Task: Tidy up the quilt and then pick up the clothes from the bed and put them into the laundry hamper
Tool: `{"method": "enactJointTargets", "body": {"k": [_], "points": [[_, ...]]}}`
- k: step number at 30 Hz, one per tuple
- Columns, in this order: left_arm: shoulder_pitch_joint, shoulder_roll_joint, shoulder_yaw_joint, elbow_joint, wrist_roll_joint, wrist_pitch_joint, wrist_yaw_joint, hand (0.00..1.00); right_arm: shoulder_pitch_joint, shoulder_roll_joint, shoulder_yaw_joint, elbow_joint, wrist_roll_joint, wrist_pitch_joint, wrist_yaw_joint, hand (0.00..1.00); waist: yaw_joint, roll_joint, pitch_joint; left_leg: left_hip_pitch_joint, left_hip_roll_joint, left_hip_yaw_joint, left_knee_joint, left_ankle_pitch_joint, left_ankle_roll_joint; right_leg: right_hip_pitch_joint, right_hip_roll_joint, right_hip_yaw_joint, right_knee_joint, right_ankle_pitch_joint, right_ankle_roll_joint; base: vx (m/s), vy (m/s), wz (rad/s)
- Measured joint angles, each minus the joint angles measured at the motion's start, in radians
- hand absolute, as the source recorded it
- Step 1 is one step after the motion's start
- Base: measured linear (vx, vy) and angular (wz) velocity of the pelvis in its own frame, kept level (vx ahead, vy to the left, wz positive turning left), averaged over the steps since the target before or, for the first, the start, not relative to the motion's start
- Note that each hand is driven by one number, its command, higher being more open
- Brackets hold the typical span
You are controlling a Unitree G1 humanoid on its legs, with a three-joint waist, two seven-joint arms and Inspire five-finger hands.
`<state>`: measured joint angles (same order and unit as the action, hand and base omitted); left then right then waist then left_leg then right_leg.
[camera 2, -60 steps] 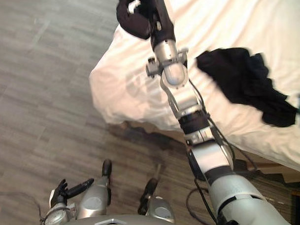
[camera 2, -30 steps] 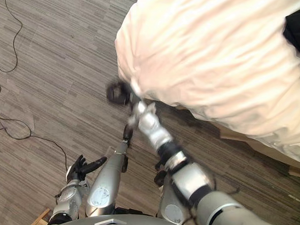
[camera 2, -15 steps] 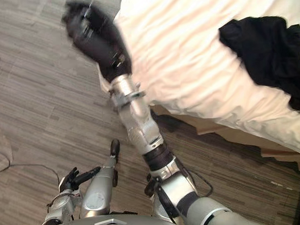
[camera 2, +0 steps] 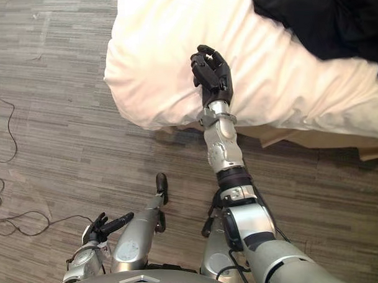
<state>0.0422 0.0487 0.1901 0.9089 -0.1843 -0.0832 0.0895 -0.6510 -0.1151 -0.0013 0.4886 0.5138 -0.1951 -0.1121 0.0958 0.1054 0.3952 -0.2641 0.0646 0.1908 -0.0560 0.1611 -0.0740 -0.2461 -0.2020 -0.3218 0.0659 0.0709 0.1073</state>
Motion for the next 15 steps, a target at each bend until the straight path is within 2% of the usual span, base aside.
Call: {"method": "enactJointTargets", "body": {"k": [3, 6, 8, 10, 13, 14, 15], "points": [[-0.019, -0.001, -0.026, -0.016, 0.0, -0.001, -0.009, 1.0, 0.098, 0.013, -0.035, -0.015, 0.001, -0.01, 0.017, 0.0, -0.022, -0.007, -0.002, 0.013, -0.003, 0.013, -0.005, -0.005, 0.007, 0.006, -0.002, 0.011, -0.006, 0.003, 0.004, 0.01, 0.021, -0.1], [-0.056, -0.017, -0.015, -0.016, -0.001, 0.001, -0.008, 1.0, 0.245, 0.057, -0.149, -0.014, 0.004, -0.004, 0.019, 0.0, -0.033, -0.025, -0.011, 0.02, -0.004, 0.031, -0.005, -0.017, 0.014, 0.016, 0.0, 0.013, -0.019, 0.005, 0.008, 0.03, 0.014, -0.09], [-0.071, -0.03, 0.022, -0.013, -0.007, 0.015, -0.007, 1.0, 0.373, 0.098, -0.272, 0.083, 0.029, 0.029, 0.0, 0.0, -0.046, -0.062, -0.027, 0.044, -0.003, 0.069, -0.002, -0.034, 0.017, 0.022, 0.002, 0.049, -0.022, 0.005, 0.008, 0.07, 0.009, -0.38], [-0.076, -0.039, 0.046, -0.012, -0.01, 0.024, -0.007, 1.0, 0.501, 0.12, -0.354, 0.162, 0.054, 0.057, -0.025, 0.0, -0.053, -0.088, -0.043, 0.07, 0.0, 0.112, 0.0, -0.049, 0.016, 0.027, 0.004, 0.082, -0.027, 0.005, 0.009, 0.1, -0.002, -0.61], [-0.071, -0.044, 0.088, 0.009, -0.01, 0.038, -0.009, 1.0, 0.711, 0.119, -0.414, 0.243, 0.05, 0.09, -0.026, 0.0, -0.09, -0.116, -0.079, 0.13, 0.012, 0.18, 0.002, -0.084, 0.004, 0.048, 0.014, 0.135, -0.033, 0.003, 0.006, 0.16, -0.012, -0.79], [-0.068, -0.043, 0.109, 0.027, -0.009, 0.045, -0.012, 1.0, 0.813, 0.119, -0.425, 0.277, 0.045, 0.102, -0.025, 1.0, -0.111, -0.133, -0.11, 0.171, 0.027, 0.22, 0.003, -0.101, -0.008, 0.065, 0.029, 0.164, -0.034, -0.004, 0.003, 0.13, -0.04, -0.79], [-0.066, -0.043, 0.119, 0.028, -0.009, 0.045, -0.013, 1.0, 0.848, 0.12, -0.427, 0.293, 0.044, 0.104, -0.024, 1.0, -0.116, -0.138, -0.122, 0.187, 0.034, 0.236, 0.005, -0.109, -0.014, 0.073, 0.036, 0.171, -0.034, -0.006, 0.002, 0.15, -0.066, -0.88]]}}
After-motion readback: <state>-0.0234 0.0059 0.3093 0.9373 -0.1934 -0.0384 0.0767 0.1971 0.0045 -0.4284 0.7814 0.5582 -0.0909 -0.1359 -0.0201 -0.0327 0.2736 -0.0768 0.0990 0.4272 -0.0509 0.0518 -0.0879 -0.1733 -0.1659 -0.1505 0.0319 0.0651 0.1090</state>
